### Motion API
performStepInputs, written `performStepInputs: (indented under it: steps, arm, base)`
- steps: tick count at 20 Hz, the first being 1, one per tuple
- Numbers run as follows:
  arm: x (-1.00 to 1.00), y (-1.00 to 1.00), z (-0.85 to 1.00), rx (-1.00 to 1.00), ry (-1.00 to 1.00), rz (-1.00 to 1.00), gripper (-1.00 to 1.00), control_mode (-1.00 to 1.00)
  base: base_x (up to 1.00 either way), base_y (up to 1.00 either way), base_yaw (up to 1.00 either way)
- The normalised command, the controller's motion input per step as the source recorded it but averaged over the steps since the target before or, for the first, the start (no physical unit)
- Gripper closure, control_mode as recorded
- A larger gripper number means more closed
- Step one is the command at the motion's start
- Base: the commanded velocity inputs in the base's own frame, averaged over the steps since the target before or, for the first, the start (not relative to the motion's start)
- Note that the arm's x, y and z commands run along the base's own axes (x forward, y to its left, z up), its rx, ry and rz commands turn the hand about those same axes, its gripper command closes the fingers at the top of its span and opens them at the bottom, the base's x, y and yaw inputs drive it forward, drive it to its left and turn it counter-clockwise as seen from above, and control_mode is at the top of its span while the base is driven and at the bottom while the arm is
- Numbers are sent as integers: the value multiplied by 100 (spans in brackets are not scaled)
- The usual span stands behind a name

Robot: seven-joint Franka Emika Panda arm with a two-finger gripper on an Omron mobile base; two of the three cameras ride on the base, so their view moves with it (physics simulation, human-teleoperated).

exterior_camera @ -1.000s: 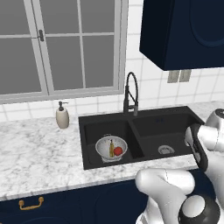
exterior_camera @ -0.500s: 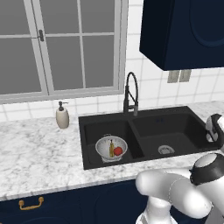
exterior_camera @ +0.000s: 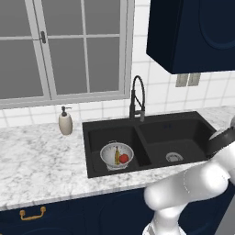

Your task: Put the colander in the sink, put the banana, apple, banana in the colander, and turn on the sink faucet and pour water over the colander.

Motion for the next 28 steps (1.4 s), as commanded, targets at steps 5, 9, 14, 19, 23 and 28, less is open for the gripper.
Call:
performStepInputs:
  steps: [5,9,14,19,23,28]
  arm:
    - [7,-79,0,2,9,0,-100,-100]
    - [2,-33,-7,2,0,-4,-100,-100]
    - [31,-43,-2,5,3,-11,-100,-100]
    - [20,-9,-41,1,1,-4,-100,-100]
    - [34,-13,-42,0,0,0,-100,-100]
    - [22,-40,-30,0,0,0,-100,-100]
  base:
    - [0,0,0]
    - [0,0,0]
    - [0,0,0]
    - [0,0,0]
    - [0,0,0]
    - [0,0,0]
